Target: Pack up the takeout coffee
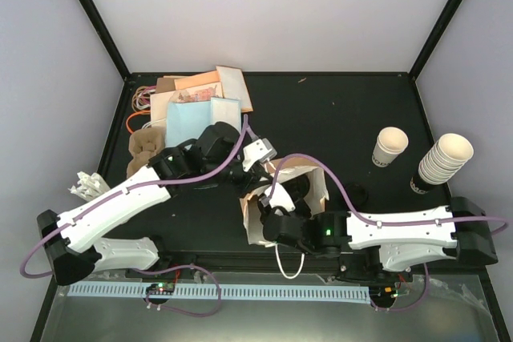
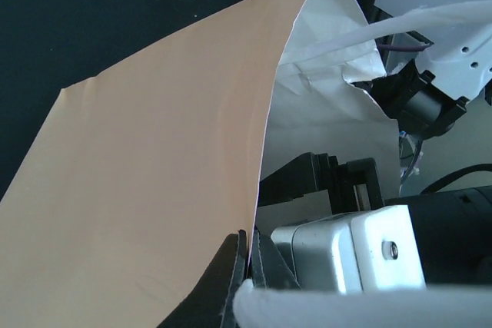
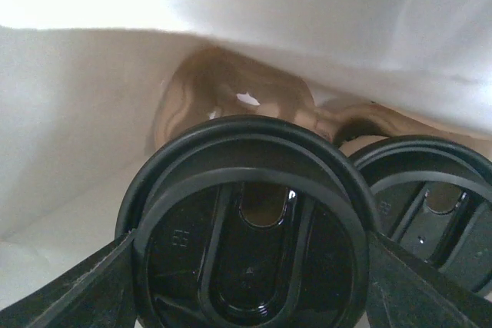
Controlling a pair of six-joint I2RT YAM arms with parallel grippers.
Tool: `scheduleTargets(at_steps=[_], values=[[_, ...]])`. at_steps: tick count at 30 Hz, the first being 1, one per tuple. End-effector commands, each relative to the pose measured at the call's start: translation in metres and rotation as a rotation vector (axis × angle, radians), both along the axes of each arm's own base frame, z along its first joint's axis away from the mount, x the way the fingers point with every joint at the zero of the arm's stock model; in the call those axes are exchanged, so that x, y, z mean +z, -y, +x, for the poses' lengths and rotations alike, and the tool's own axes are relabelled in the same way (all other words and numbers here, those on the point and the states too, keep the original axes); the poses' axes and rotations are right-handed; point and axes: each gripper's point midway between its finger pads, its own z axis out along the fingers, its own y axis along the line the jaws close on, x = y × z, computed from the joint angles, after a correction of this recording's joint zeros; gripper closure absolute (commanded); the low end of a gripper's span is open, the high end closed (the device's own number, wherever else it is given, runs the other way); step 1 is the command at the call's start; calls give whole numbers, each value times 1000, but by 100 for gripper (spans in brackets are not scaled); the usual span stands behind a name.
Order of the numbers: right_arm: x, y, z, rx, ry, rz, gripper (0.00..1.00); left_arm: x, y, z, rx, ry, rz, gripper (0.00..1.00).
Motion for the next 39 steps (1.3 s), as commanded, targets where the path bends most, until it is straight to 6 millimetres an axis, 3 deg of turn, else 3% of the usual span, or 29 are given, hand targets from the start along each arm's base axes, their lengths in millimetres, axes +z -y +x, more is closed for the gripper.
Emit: scheduleTargets(at_steps=[1, 6, 9, 12, 18, 21, 25, 28, 33, 39], values=[[-2, 0, 4, -23, 57, 4, 43, 18, 1, -13, -38, -2, -59, 96], [0, 2, 3, -6, 66, 87, 43, 23, 1, -14, -27, -19, -76, 74], [-1, 2, 3, -4, 69, 107, 43, 38, 0, -16, -19, -14, -116, 45], [-5, 2, 3, -10, 63, 99, 43, 60, -7, -16, 9, 19, -166, 23], [-3, 4, 5, -19, 80, 110, 43, 103, -44, -4, 178, 104, -294, 1], [0, 2, 5, -11, 89, 116, 43, 91, -80, 36, 411, 58, -258, 1], [0, -1, 5, 0, 97, 115, 43, 39, -106, 78, 587, -113, -120, 1], [0, -1, 6, 1, 102, 108, 44, 8, -108, 102, 606, -243, -70, 9], [-2, -2, 6, 3, 104, 122, 43, -27, -97, 143, 579, -397, -15, 24], [-3, -6, 7, 20, 131, 115, 43, -70, -90, 180, 587, -492, 124, 51]])
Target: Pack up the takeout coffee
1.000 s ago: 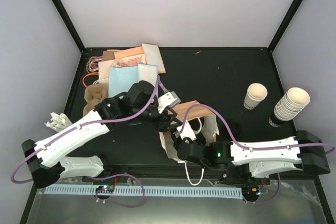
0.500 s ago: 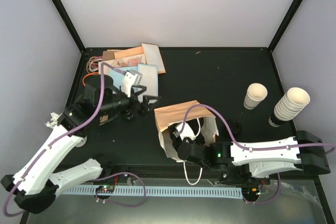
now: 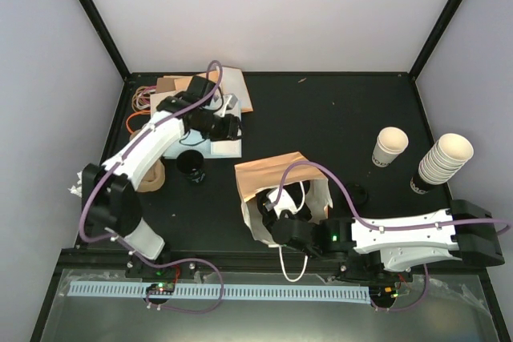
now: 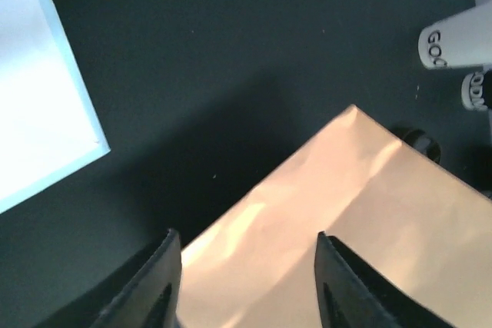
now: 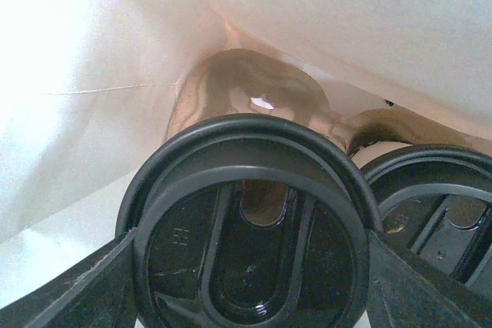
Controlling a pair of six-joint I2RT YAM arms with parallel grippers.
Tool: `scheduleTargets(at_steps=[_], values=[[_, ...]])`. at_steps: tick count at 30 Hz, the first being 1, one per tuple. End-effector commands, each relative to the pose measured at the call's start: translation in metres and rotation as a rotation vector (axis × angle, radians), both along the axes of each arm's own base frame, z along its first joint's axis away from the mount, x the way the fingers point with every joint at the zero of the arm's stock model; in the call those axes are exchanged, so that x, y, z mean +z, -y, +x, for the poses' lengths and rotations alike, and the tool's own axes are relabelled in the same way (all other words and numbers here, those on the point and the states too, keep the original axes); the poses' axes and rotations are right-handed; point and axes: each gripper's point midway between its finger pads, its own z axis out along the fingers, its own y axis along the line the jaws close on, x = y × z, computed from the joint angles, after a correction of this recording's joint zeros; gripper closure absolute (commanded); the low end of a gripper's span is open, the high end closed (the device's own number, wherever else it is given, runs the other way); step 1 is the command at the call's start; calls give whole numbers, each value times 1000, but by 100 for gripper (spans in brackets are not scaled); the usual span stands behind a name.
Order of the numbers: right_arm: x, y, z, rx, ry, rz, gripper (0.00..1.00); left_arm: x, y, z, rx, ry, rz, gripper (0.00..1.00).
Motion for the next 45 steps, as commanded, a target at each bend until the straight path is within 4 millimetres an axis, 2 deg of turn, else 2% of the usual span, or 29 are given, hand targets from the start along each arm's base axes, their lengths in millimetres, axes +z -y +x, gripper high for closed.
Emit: scheduleTargets(at_steps=[1, 3, 6, 13, 17, 23, 28, 34, 39, 45], values=[[10, -4, 6, -18, 55, 33, 43, -8, 10, 12, -53, -61, 4, 59], [10, -5, 6, -14, 56, 34, 44, -23, 15, 15, -69, -103, 8, 75], [10, -7, 5, -5, 57, 40, 44, -44, 21, 16, -91, -131, 46, 84], [7, -9, 5, 6, 68, 30, 44, -96, 25, 24, -107, -215, 148, 87], [6, -9, 4, 19, 74, 33, 44, -110, 25, 23, -118, -241, 170, 87], [6, -11, 6, 25, 99, 13, 44, -128, 32, 10, -171, -297, 185, 87], [10, -19, 8, 35, 128, -24, 44, -142, 41, -5, -229, -352, 176, 87], [12, -29, 10, 53, 153, -50, 44, -147, 47, -18, -276, -388, 150, 88], [12, -35, 10, 68, 169, -69, 44, -145, 48, -24, -302, -398, 138, 88], [10, -37, 12, 57, 159, -83, 44, -137, 48, -22, -309, -365, 138, 89]])
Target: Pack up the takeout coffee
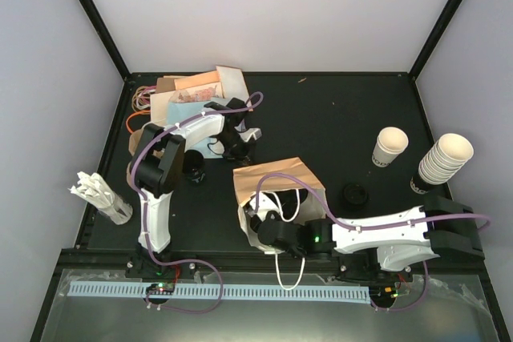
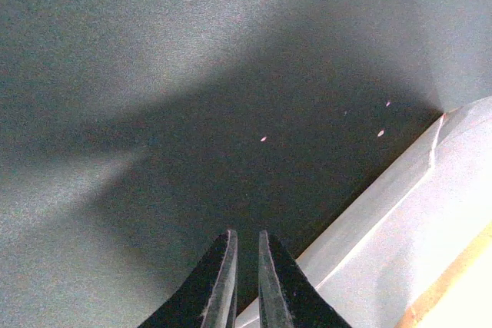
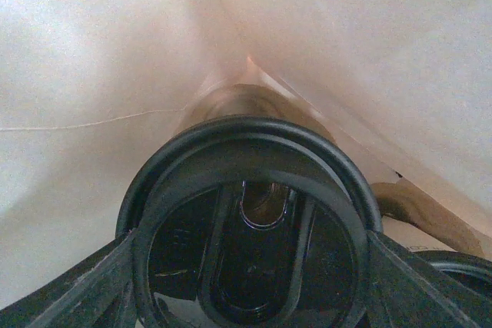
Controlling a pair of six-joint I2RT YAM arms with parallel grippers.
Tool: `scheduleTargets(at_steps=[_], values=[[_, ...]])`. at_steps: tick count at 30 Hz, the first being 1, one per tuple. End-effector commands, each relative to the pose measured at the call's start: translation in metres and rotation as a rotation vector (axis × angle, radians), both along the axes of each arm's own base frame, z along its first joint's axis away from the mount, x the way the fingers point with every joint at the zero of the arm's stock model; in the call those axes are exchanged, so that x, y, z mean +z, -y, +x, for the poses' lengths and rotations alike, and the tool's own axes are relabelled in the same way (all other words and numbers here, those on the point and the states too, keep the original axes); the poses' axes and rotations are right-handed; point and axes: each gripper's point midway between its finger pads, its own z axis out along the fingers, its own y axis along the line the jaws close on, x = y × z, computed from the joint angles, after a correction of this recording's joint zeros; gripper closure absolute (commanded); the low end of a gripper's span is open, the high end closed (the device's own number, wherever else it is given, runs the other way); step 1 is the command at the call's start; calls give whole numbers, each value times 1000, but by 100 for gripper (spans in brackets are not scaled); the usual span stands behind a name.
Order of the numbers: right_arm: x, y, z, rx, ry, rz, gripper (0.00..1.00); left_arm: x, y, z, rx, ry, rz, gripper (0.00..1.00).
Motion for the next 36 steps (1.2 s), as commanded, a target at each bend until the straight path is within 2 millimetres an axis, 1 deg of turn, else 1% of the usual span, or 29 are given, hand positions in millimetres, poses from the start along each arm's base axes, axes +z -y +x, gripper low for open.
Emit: scheduleTargets(at_steps=[1, 4, 10, 16, 20, 24, 28, 32, 36], values=[[18, -4, 8, -52, 13, 66, 44, 13, 7, -7, -35, 4, -33, 90], [14, 2, 19, -118, -41, 79, 46, 17, 10, -7, -40, 20, -45, 90], [1, -3, 18, -102, -44, 70, 46, 14, 15, -15, -61, 3, -47, 90], [-8, -6, 18, -122, -32, 23, 46, 16, 17, -16, -62, 5, -50, 90], [-9, -6, 13, -146, -15, 17, 46, 17, 17, -16, -62, 3, -50, 90], [-10, -14, 9, -157, 10, -8, 46, 15, 17, -21, -70, -7, -47, 90], [-8, -25, 7, -142, 26, -13, 46, 13, 18, -25, -81, -16, -46, 90], [-10, -29, 9, -152, 38, -34, 46, 13, 17, -29, -91, -22, -44, 90], [-4, -35, 8, -126, 45, -14, 46, 10, 17, -33, -101, -35, -44, 90]])
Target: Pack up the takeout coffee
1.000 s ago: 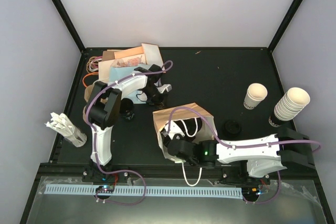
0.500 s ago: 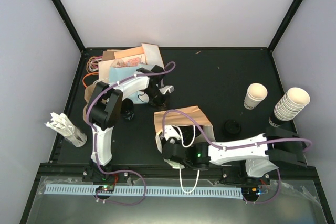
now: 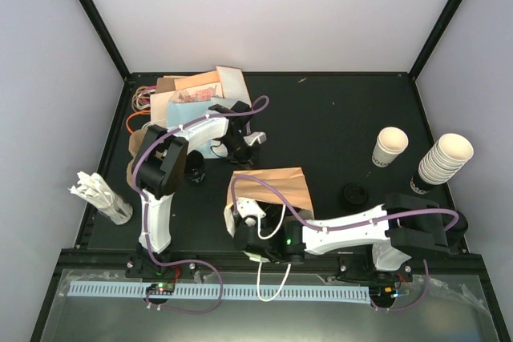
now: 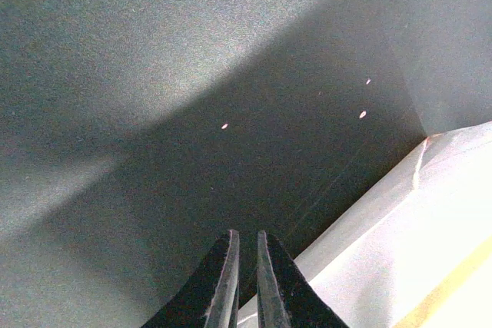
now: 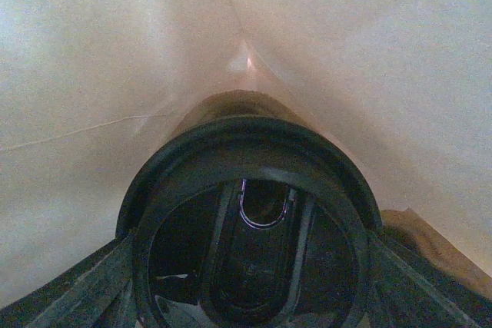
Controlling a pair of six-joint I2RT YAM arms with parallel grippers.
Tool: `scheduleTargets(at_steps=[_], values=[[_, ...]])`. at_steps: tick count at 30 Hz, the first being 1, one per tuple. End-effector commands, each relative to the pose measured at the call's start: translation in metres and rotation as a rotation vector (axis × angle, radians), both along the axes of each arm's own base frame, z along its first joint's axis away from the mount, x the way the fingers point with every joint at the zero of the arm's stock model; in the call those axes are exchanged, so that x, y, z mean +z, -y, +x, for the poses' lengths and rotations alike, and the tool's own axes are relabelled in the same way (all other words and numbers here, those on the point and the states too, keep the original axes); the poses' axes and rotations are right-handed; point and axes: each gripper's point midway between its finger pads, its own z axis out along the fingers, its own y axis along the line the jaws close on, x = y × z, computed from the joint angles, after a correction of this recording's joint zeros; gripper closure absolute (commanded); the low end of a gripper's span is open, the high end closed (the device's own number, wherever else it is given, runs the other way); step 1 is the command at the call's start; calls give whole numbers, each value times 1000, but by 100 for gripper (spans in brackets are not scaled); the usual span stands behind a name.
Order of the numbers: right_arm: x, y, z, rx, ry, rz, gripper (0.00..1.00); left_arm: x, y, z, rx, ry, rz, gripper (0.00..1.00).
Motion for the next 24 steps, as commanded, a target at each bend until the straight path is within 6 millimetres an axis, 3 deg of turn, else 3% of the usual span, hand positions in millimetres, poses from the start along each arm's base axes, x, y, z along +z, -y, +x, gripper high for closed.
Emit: scheduleTargets(at_steps=[1, 8, 18, 24], values=[[14, -11, 0, 20, 23, 63, 45, 11, 5, -18, -44, -31, -29, 90], [8, -23, -8, 84, -57, 64, 43, 15, 8, -19, -51, -21, -35, 91], [-4, -21, 5, 34, 12, -145, 43, 11, 7, -24, -62, -39, -19, 92], [-9, -20, 6, 44, -5, -175, 43, 14, 7, -25, -60, -39, -17, 92]])
